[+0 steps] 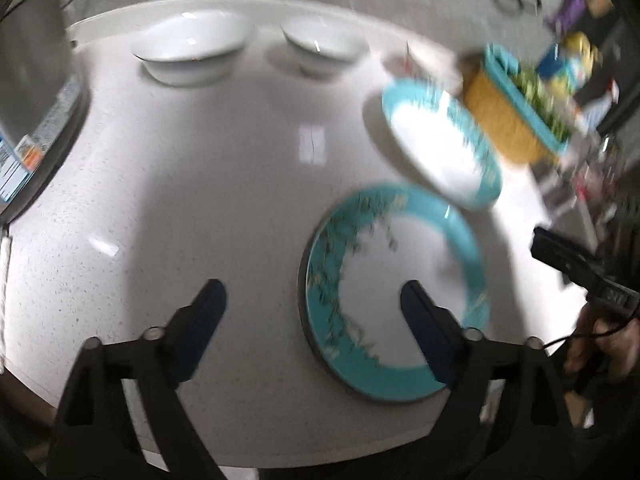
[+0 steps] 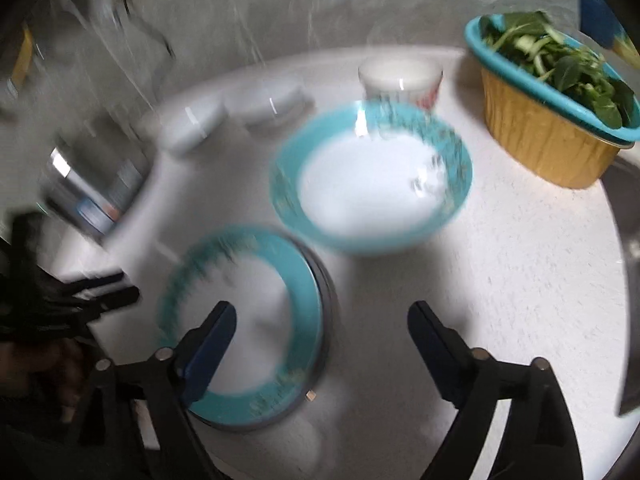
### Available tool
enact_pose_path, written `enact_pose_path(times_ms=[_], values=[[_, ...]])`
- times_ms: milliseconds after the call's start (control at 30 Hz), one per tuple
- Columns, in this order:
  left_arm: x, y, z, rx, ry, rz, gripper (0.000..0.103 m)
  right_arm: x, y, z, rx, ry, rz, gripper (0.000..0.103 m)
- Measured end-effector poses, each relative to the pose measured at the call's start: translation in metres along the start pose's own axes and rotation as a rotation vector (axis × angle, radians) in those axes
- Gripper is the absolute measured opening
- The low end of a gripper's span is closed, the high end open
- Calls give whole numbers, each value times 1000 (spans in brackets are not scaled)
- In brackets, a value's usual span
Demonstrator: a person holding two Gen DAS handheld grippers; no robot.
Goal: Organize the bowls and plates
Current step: 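Lower the stacked plates onto the counter and open both grippers, then move both open grippers to the large teal-rimmed plate by the basket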
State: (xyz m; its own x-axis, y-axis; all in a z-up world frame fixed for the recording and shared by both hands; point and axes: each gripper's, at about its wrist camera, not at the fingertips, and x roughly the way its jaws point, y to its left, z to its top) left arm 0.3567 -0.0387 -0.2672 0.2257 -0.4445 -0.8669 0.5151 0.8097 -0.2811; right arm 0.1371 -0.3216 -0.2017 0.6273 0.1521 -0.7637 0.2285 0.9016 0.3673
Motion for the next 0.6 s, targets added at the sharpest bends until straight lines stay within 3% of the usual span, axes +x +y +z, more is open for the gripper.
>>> enact_pose_path(times_ms=[67,100,200,267,400,600], values=[[-8,8,6,-82,-37,-60,98,-12,-21,2,90,-77,149,103],[-12,12,8,-135,-58,-99,103,-16,-42,2,200,-120,257,103],[-17,14,13,-214,-43,-173,103,-11,-82,-1,434,-122,372,103],[-6,12,23,-192,57,-240,103,-13,-94,0,467,-137,354,103],[10,7,51,-128,79,-203,103,-18,-110,2,553,-202,330,103],[59,0,121,-16,113,-240,103,0,-122,12,562,-109,173,103]])
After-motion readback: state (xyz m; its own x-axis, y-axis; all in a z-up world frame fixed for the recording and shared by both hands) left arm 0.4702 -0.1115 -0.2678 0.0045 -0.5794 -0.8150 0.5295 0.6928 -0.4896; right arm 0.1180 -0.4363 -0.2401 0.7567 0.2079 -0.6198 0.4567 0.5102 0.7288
